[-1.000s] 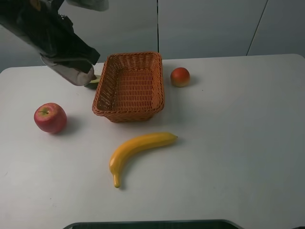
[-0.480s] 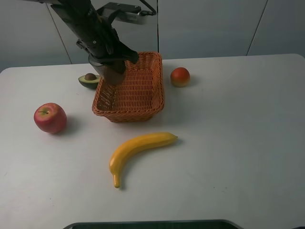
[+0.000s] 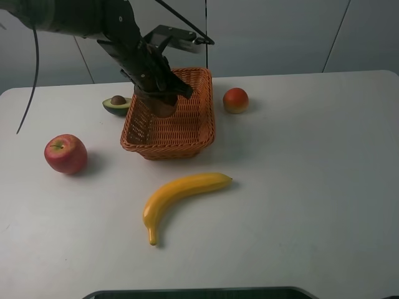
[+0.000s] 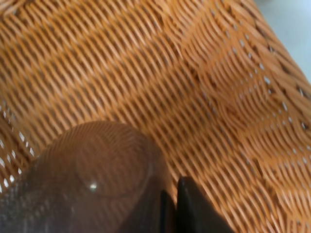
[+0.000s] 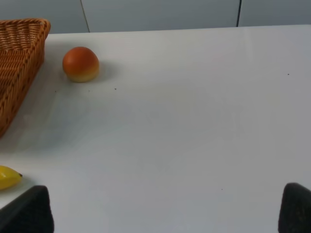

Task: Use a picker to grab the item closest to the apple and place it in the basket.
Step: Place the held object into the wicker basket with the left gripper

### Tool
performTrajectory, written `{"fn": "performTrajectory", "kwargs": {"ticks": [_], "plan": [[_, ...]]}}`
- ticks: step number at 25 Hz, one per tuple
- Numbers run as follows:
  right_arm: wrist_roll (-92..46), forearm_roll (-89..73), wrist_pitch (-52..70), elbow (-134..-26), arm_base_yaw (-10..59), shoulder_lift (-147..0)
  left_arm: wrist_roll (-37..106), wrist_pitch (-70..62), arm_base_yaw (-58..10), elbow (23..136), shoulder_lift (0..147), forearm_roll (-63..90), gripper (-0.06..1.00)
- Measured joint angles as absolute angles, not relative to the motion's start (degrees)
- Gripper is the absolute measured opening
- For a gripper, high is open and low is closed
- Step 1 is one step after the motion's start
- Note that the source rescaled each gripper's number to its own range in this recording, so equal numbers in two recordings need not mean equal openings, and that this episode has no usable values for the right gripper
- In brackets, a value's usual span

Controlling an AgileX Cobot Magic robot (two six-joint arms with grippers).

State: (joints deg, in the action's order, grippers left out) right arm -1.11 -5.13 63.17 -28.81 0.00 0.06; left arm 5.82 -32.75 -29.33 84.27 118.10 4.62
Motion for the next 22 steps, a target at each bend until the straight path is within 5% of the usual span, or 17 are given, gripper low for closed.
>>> {"fn": "performTrajectory", "kwargs": {"ticks": [5, 15, 22], "plan": [[-1.11, -5.13, 63.17, -28.81, 0.00, 0.06, 6.10, -32.27, -29.33, 84.27, 118.46, 4.84, 0.15], [-1.11, -5.13, 63.17, -28.81, 0.00, 0.06, 6.10, -32.57, -29.33, 85.32, 118.46, 6.08, 0.89], [-1.11, -5.13, 63.17, -28.81, 0.00, 0.06, 6.10, -37.53, -30.25, 88.69, 114.24, 6.73, 0.98]]}}
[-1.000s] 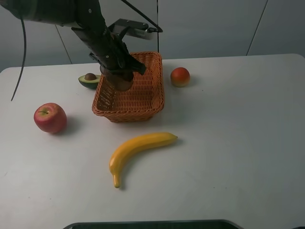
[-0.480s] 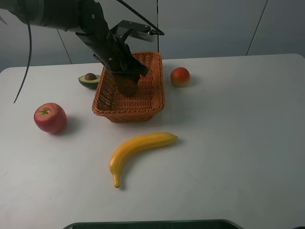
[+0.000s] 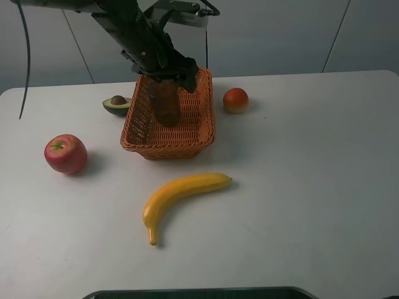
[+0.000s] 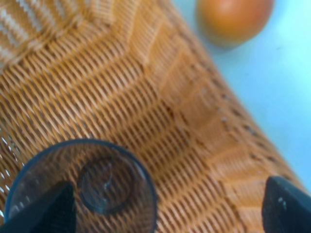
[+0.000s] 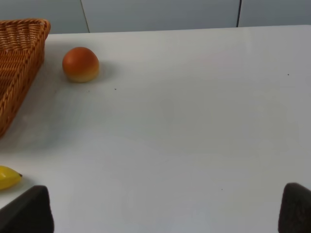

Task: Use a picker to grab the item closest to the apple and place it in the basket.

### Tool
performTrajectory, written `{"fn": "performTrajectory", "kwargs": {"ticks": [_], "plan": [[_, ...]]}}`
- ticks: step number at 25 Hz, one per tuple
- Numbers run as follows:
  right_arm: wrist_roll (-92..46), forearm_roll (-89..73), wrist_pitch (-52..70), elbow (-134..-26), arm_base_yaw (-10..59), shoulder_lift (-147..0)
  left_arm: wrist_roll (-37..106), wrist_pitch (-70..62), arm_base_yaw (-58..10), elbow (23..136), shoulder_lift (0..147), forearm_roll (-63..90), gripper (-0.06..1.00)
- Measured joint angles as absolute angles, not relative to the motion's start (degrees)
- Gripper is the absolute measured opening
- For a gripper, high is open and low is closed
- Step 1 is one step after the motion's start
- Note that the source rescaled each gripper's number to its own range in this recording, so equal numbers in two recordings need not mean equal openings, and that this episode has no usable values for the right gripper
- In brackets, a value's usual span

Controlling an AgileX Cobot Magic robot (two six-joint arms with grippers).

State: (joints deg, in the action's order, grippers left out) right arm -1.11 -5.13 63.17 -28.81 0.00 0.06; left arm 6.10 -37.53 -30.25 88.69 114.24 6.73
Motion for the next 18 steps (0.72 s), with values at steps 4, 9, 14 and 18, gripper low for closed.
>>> {"fn": "performTrajectory", "kwargs": {"ticks": [4, 9, 14, 18], "plan": [[-1.11, -5.13, 63.17, -28.81, 0.00, 0.06, 6.10, -39.18, -30.52, 88.69, 110.66, 6.42, 0.99], [-1.11, -5.13, 63.17, -28.81, 0.00, 0.06, 6.10, -44.01, -30.52, 88.83, 105.71, 3.85, 0.99], [-1.11, -5.13, 63.17, -28.81, 0.00, 0.06, 5.12, -48.56, -30.40, 88.83, 101.13, 1.82, 0.99], [-1.11, -5.13, 63.17, -28.81, 0.00, 0.06, 5.02, -52.20, -27.99, 88.83, 97.68, 0.91, 0.99]]}}
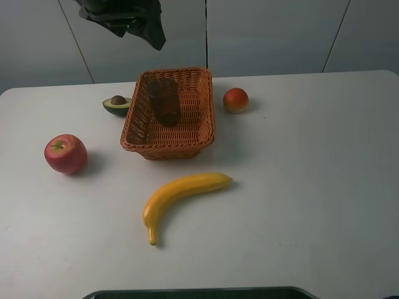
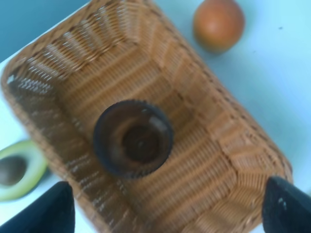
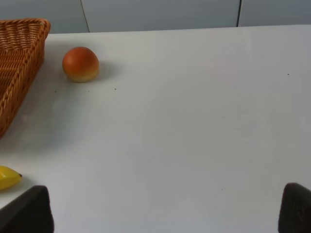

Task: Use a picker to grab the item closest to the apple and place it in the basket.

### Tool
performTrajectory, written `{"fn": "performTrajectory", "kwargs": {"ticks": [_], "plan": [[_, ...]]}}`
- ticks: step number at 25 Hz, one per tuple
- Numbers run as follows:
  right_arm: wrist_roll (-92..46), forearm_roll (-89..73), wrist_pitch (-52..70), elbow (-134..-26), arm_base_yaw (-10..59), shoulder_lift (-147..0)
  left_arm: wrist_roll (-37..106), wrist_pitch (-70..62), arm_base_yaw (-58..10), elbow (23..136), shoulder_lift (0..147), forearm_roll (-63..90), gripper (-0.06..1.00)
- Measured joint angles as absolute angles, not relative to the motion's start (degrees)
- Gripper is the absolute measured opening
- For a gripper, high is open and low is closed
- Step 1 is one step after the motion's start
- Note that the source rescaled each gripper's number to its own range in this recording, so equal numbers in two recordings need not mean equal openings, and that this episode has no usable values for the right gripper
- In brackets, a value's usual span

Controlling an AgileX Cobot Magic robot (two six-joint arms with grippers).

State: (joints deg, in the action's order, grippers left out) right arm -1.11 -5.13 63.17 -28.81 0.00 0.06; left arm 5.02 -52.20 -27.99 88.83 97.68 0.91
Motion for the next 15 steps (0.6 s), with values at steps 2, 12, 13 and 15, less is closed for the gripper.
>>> {"fn": "performTrajectory", "kwargs": {"ticks": [2, 12, 13, 15], "plan": [[-1.11, -5.13, 63.17, -28.81, 0.00, 0.06, 5.02, -54.00, -25.60, 88.67, 95.94, 0.79, 0.99], [-1.11, -5.13, 63.17, -28.81, 0.00, 0.06, 3.28, -54.57, -10.50, 77.06, 83.26, 0.00, 0.99], [-1.11, -5.13, 63.17, -28.81, 0.00, 0.06, 2.89, -54.57, -9.08, 75.72, 81.56, 0.00, 0.99], [-1.11, -5.13, 63.17, -28.81, 0.00, 0.06, 2.25, -54.57, -7.13, 72.31, 78.07, 0.00, 0.99]]}}
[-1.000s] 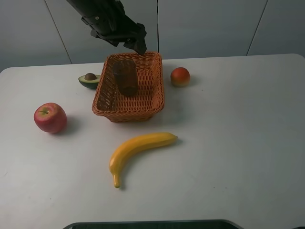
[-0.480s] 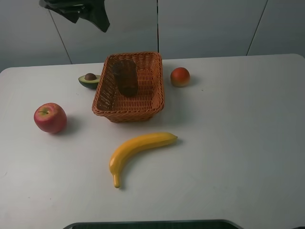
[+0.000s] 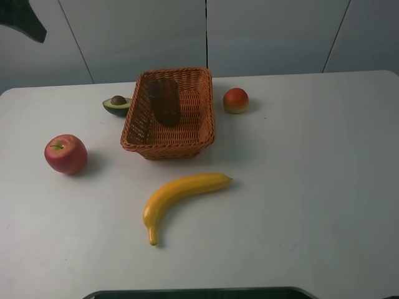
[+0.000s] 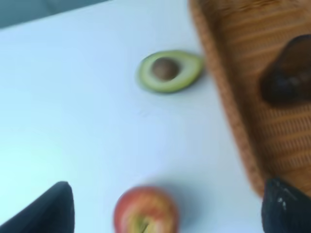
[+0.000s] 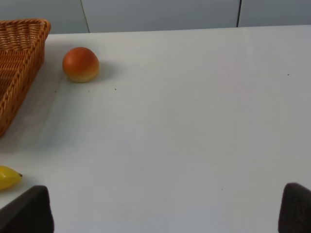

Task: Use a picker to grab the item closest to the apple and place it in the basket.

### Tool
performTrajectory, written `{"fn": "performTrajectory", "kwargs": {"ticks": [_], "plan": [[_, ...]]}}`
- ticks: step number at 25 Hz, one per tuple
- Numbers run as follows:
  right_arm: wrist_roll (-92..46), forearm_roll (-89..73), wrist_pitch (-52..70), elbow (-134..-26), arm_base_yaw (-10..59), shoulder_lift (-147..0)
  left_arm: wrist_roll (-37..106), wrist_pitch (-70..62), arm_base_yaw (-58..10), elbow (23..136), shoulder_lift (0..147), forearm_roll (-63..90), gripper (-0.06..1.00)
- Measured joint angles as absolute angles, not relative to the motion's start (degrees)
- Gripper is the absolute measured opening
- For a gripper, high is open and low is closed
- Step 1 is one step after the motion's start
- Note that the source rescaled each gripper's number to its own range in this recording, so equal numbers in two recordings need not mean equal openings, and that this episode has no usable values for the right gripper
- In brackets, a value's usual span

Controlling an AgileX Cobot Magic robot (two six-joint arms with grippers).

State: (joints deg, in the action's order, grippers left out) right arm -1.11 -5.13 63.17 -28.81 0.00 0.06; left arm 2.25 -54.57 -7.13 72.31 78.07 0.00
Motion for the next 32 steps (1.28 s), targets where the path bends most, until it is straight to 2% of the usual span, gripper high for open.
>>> {"fn": "performTrajectory", "kwargs": {"ticks": [21, 32], "plan": [[-1.11, -5.13, 63.17, -28.81, 0.00, 0.06, -2.26, -51.46, -6.40, 37.55, 29.98, 0.00, 0.99], [-1.11, -5.13, 63.17, -28.81, 0.00, 0.06, -2.47, -51.66, -6.40, 29.76, 11.13, 0.00, 0.99]]}}
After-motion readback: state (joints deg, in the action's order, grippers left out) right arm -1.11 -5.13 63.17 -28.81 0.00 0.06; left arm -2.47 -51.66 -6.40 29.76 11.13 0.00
